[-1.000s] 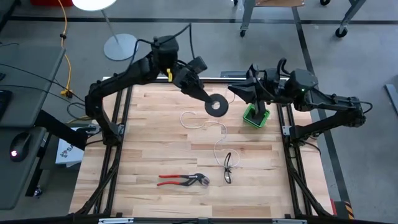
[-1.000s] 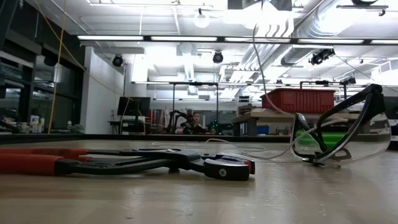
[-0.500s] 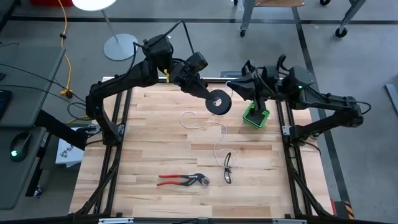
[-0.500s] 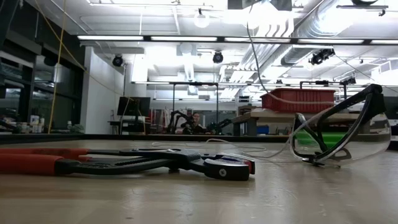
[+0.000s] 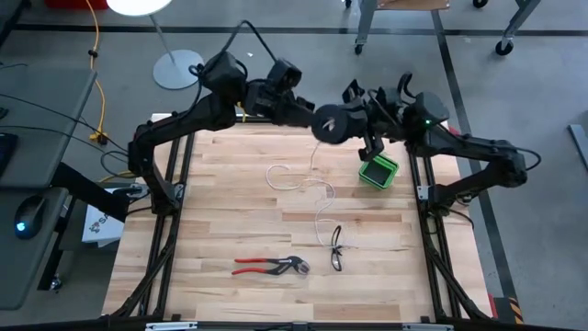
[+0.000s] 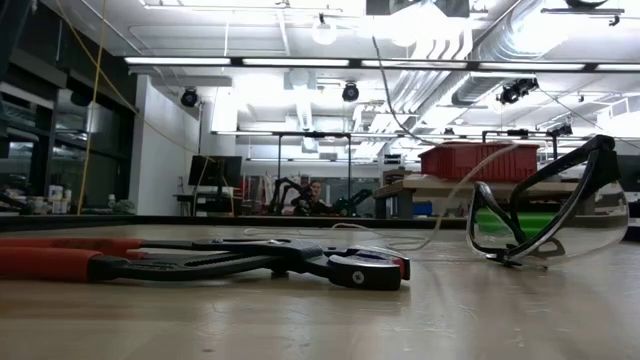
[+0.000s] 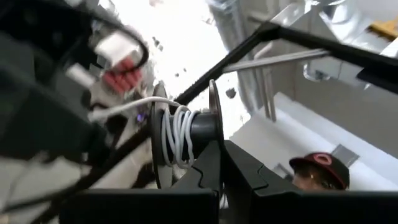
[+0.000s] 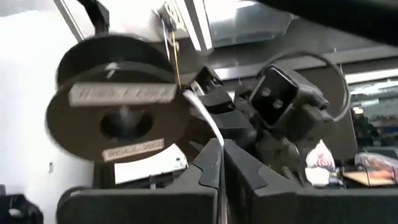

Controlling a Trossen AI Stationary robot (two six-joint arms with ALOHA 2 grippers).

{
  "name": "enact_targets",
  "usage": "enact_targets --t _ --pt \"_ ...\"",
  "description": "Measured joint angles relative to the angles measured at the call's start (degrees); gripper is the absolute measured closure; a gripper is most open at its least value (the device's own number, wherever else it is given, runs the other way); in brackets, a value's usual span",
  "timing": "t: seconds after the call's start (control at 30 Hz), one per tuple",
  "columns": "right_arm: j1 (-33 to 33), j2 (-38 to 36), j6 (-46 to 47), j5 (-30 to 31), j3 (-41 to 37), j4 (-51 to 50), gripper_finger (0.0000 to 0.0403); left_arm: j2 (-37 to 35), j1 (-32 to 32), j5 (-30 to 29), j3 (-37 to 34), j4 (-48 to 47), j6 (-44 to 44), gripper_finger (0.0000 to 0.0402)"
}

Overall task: Coil cords
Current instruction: Coil the wire into the spool

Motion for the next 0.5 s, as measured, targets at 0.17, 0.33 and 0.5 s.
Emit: enact_targets --t 0.17,0.33,0.5 --pt "-0.16 1.98 1.45 3.52 0.07 3.23 0.0383 1.51 -0.07 -4.17 -0.02 6.21 -0.56 0.0401" --pt "-0.25 3.12 2.96 5.93 -0.03 2.99 0.0343 2.74 -0.07 -7.89 0.02 8.74 -0.05 0.0401" --pt "-0.24 2.92 3.22 5.65 -0.03 3.60 0.0308 2.89 0.68 -12.70 -0.01 10.96 3.71 0.0402"
